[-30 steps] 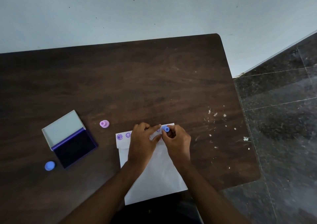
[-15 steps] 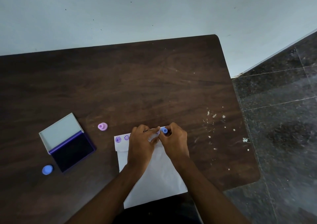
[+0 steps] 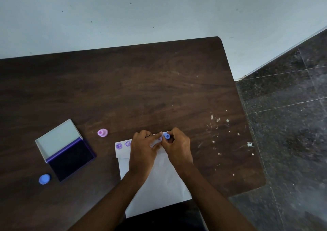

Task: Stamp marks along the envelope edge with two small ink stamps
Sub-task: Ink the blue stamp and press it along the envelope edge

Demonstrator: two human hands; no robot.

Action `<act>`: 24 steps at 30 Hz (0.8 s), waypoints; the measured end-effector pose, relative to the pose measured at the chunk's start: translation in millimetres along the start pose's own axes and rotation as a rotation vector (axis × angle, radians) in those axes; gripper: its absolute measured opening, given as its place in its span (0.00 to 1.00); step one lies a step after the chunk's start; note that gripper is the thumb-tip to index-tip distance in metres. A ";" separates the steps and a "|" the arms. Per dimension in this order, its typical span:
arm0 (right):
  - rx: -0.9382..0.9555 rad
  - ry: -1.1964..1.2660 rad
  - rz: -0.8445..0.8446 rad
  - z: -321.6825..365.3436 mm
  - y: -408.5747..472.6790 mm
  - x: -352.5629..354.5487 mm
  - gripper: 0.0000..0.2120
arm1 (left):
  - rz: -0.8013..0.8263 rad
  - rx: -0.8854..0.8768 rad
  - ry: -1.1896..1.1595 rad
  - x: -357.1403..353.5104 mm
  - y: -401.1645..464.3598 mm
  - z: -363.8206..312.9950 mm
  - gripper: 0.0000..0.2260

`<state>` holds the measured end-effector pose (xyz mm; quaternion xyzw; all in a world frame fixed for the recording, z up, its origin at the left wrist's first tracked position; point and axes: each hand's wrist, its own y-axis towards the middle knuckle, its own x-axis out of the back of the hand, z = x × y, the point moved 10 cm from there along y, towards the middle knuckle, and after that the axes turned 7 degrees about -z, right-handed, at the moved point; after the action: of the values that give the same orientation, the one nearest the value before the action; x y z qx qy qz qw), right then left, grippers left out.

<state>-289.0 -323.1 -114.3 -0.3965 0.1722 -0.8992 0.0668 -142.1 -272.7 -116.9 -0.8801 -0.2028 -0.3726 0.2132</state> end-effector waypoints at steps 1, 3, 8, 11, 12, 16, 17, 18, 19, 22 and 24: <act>-0.006 0.000 0.005 0.4 0.1 1.1 0.09 | 0.000 0.003 0.001 0.4 -0.6 -0.2 0.14; -0.025 0.003 0.005 1.9 -1.8 7.1 0.09 | -0.005 0.011 -0.005 2.1 -0.6 -2.4 0.15; -0.114 0.171 -0.224 -3.0 -28.5 48.2 0.08 | 0.028 0.013 0.011 3.6 -2.5 -6.1 0.18; -0.166 0.229 -0.305 -11.5 -39.3 59.5 0.07 | 0.045 -0.050 0.053 2.6 -3.3 -10.9 0.18; -0.176 0.243 -0.310 -12.7 -39.9 60.3 0.07 | 0.048 -0.044 0.057 2.8 -3.3 -10.9 0.18; -0.252 0.329 -0.270 -20.1 -41.1 50.5 0.08 | 0.043 -0.036 0.055 5.6 -5.4 -14.4 0.18; -0.263 0.335 -0.267 -21.2 -40.9 48.8 0.07 | 0.040 -0.042 0.058 6.5 -6.1 -16.9 0.18; -0.265 0.336 -0.265 -21.6 -40.2 47.9 0.07 | 0.040 -0.051 0.068 7.1 -7.2 -19.3 0.19; -0.263 0.338 -0.263 -21.1 -39.6 48.1 0.07 | 0.040 -0.063 0.081 8.1 -8.0 -21.9 0.19; -0.246 0.359 -0.249 -15.2 -38.2 52.3 0.07 | 0.033 -0.059 0.066 14.5 -9.6 -25.4 0.20; -0.237 0.384 -0.246 -11.0 -37.2 54.7 0.10 | 0.029 -0.025 0.030 21.5 -11.6 -20.4 0.20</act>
<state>-333.5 -299.6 -70.0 -0.2416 0.2363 -0.9330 -0.1239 -146.0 -269.6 -85.4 -0.8798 -0.1824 -0.3851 0.2106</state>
